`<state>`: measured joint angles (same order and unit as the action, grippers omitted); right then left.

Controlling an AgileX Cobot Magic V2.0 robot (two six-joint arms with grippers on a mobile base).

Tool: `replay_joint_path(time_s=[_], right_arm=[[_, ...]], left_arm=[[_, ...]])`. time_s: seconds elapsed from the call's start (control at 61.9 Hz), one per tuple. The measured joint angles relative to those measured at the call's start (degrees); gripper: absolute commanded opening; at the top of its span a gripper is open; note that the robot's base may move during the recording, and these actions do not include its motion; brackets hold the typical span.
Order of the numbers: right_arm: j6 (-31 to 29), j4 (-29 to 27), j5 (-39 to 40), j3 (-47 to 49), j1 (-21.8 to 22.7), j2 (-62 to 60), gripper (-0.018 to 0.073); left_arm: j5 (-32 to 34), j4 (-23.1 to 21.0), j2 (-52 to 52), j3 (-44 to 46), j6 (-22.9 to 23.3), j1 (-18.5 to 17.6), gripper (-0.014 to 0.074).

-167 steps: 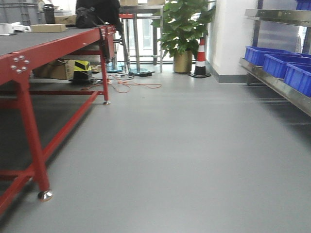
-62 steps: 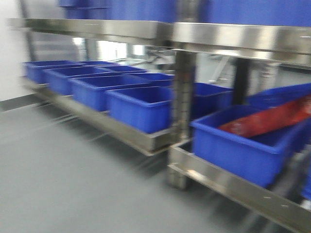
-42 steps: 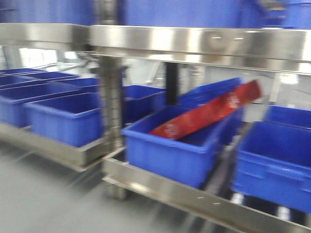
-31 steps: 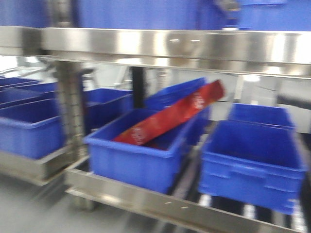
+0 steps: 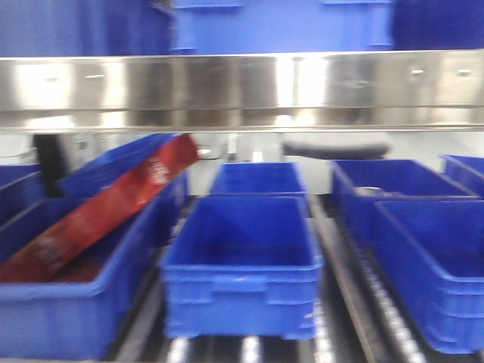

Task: Place cylindrical capacitor in blue bin on shelf
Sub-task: 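Extend both grippers over the blue bins on the shelf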

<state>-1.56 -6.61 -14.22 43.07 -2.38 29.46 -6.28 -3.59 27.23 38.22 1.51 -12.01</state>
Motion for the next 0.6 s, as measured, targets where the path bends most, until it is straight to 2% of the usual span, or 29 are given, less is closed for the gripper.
replay_joint_path(time_s=[0.597], right_arm=[[0.0, 0.0, 0.0, 0.0, 0.0, 0.0, -0.0165]], left_arm=[[-0.2, 0.0, 0.0, 0.0, 0.0, 0.0, -0.0111]])
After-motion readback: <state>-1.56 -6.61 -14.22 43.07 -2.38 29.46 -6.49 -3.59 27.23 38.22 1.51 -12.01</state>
